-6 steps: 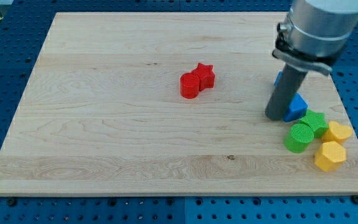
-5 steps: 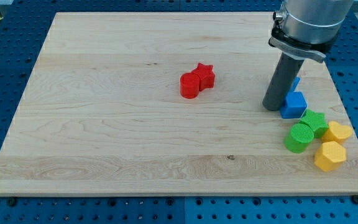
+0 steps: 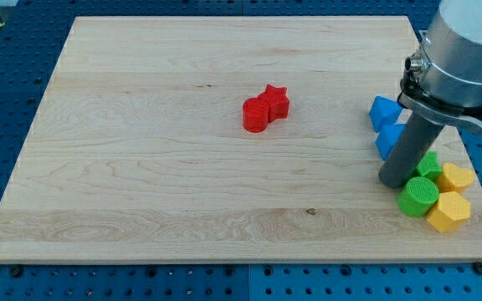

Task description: Separate the blue cube and green star

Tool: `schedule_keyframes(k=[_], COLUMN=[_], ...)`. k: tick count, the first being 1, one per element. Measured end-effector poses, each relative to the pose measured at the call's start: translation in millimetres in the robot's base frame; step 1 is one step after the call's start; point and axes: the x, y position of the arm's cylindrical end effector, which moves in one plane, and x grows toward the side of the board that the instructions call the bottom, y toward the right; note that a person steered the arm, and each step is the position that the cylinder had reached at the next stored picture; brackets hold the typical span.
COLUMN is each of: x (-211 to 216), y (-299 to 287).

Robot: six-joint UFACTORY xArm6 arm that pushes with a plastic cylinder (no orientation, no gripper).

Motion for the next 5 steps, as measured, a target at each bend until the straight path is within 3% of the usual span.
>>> schedule_keyframes(k=[3,5], x=[-56,-42], y=[1,11])
